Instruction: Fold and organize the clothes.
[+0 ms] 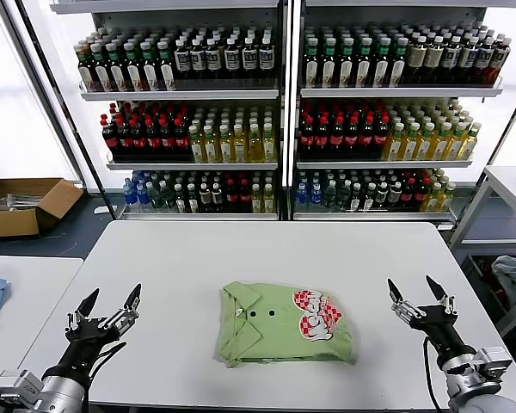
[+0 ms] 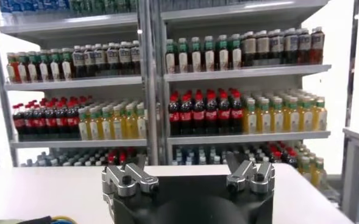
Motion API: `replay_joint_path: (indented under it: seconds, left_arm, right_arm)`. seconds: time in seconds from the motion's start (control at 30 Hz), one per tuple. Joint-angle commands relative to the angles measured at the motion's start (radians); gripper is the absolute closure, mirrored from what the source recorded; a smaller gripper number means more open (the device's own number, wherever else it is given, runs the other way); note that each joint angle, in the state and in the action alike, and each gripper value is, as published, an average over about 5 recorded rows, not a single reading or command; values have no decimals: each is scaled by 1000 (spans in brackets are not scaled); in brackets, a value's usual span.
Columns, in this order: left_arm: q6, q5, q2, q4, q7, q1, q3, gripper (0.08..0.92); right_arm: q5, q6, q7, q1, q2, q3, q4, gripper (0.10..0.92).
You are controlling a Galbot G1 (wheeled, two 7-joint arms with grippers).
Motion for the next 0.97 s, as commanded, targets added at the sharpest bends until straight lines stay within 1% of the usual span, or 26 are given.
replay_joint_path:
  seconds: [0.03,0.2,0.4,0.97]
  left_arm:
    - [-90,160,-5,33,113,-6,-33,177]
    - [-166,252,0,69,124,-11,-39,177]
    - [-254,353,-9,39,143,2,-49,177]
    - [-264,317,-32,40,170,11,-57,177]
  right_arm:
    - [5,41,-53,-48,20,94,-19,203]
    - [11,17,-74,-51,31,97,-16,203]
    - [-8,6,-81,-41,51,100,-28,203]
    - [-24,12,-79,-65,81,113,-20,203]
